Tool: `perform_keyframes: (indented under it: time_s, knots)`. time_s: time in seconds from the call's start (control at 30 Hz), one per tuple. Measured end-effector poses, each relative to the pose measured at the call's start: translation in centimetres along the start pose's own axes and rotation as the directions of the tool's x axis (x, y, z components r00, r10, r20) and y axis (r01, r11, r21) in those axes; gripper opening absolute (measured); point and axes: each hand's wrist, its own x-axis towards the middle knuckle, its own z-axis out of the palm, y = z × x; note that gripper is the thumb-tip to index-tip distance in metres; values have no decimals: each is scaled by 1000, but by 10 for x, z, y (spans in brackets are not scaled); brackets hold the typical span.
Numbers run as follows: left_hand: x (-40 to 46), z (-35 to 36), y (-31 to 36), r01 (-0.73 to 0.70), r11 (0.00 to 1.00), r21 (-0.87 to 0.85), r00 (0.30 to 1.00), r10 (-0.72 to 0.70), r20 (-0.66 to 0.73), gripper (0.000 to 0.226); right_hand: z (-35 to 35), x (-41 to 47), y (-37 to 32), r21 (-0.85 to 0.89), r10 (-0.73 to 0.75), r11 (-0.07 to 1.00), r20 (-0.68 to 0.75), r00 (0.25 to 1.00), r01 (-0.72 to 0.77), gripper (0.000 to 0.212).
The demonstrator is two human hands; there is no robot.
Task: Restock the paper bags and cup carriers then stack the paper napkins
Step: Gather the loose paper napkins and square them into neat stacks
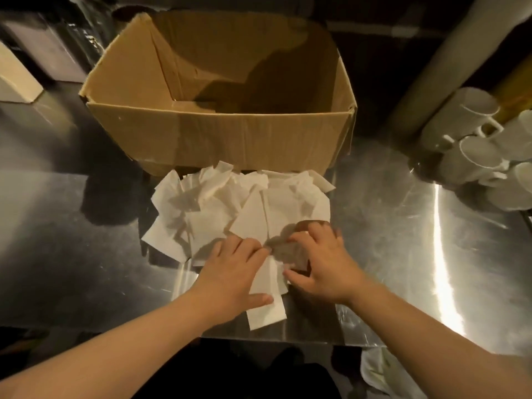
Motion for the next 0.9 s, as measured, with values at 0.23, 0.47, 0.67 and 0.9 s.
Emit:
perform_keyframes:
  time_s: [0.23, 0.47, 0.67, 0.9]
  knots:
    - [16, 3, -18, 11, 993, -120, 989, -28, -142, 59, 21, 3, 11, -5, -94, 996, -154, 984, 94, 35]
    - [20, -14, -23, 35, 964, -264, 993, -63, -99, 46, 18, 31, 3, 60, -302, 941, -286, 909, 332, 32]
    - [40, -42, -30, 84, 858, -507, 995, -50, 81, 20, 6, 54, -7, 175, -314, 922, -191, 930, 347, 22]
    - [74, -44, -31, 78, 676, -733, 990, -137, -22, 12, 0, 64, -4, 530, -100, 817, -255, 962, 226, 40]
